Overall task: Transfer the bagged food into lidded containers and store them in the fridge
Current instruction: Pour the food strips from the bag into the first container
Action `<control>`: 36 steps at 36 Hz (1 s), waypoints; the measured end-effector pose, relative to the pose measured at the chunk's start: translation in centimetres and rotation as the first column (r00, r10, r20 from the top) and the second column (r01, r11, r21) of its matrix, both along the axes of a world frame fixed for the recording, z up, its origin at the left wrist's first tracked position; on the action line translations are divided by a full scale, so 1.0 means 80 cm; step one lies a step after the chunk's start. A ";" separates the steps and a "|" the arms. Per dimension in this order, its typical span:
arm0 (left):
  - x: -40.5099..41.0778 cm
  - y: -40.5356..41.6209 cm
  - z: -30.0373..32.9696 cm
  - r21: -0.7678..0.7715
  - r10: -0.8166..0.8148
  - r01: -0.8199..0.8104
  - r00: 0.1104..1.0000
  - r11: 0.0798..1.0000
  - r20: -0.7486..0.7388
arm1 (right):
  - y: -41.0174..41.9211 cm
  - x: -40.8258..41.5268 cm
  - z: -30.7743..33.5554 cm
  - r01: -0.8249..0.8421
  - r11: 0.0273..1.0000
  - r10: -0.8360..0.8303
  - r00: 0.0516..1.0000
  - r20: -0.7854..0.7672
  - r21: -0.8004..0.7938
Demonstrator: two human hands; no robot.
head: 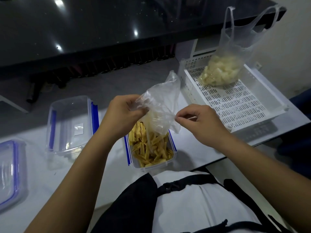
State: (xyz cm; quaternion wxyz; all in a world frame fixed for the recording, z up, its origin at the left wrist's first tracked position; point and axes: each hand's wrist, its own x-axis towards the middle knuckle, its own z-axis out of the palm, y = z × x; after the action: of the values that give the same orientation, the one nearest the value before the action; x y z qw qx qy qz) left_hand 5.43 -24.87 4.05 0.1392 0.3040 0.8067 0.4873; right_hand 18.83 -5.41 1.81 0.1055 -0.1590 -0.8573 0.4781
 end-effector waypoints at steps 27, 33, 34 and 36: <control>-0.014 -0.011 0.018 0.124 0.020 -0.011 0.997 0.992 -0.069 | 0.006 -0.015 0.027 0.032 1.000 -0.032 0.995 -0.099 -0.002; -0.013 -0.006 0.022 0.196 -0.051 0.031 0.994 0.980 0.100 | 0.024 -0.002 0.046 0.086 0.993 -0.067 0.976 -0.207 0.082; -0.012 -0.005 0.023 0.214 -0.081 0.051 0.987 0.976 0.138 | 0.029 0.002 0.049 0.109 0.989 -0.084 0.971 -0.224 0.100; -0.007 0.002 0.026 0.248 -0.144 0.090 0.967 0.965 0.212 | 0.041 0.010 0.054 0.159 0.976 -0.117 0.958 -0.261 0.150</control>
State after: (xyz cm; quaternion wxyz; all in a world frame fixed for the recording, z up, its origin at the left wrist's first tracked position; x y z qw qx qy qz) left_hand 4.89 -24.74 6.11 0.2224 0.3079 0.7023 0.6021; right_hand 19.67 -2.16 6.11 0.2592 -0.1474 -0.8614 0.4112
